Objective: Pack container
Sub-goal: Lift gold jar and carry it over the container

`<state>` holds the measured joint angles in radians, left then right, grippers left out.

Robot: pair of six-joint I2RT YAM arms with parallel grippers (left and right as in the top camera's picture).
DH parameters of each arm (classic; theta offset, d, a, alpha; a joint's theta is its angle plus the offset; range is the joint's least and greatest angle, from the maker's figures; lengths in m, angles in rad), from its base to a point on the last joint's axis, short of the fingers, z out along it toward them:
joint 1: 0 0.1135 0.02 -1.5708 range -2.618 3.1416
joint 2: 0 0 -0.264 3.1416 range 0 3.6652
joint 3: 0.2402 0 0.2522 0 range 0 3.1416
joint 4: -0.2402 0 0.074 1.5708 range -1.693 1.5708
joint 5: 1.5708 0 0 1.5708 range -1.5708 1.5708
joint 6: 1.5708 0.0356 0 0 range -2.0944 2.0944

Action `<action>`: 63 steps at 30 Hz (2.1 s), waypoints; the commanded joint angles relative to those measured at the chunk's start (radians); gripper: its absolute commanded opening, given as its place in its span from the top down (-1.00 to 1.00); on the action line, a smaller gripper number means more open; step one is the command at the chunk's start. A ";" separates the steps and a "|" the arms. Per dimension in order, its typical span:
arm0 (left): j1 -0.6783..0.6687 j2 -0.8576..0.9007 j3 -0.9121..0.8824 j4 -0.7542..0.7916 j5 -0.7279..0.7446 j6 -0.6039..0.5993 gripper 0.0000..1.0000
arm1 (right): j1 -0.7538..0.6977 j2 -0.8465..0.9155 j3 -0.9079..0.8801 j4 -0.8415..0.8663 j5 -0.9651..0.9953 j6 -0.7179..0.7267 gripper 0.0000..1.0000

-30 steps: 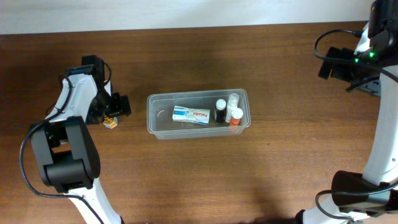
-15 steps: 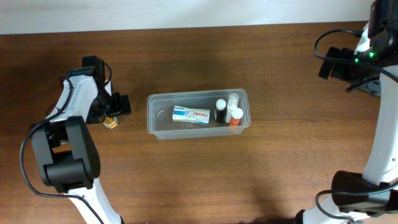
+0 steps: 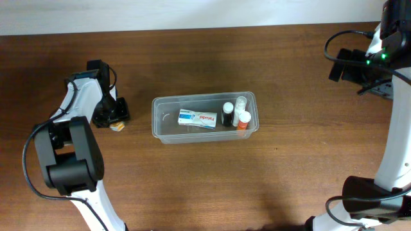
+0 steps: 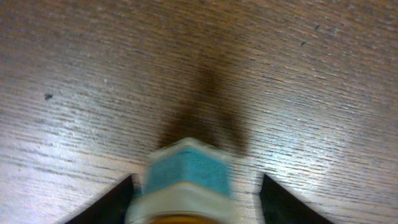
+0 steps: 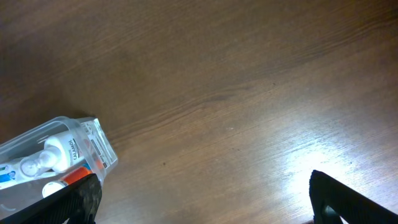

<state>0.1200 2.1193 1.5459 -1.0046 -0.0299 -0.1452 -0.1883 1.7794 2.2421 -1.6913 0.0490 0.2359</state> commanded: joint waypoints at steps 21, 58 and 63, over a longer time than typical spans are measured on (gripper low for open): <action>0.003 0.011 0.153 -0.150 0.066 0.005 0.24 | -0.003 -0.006 0.006 0.000 0.012 0.008 -0.97; -0.423 0.011 0.652 -0.605 0.169 0.299 0.10 | -0.003 -0.006 0.006 0.000 0.012 0.008 -0.97; -0.447 0.011 0.595 -0.581 0.130 0.289 0.11 | -0.003 -0.006 0.006 0.000 0.012 0.008 -0.97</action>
<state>-0.3237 2.1246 2.1780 -1.5970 0.1406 0.1352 -0.1883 1.7794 2.2421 -1.6913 0.0490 0.2363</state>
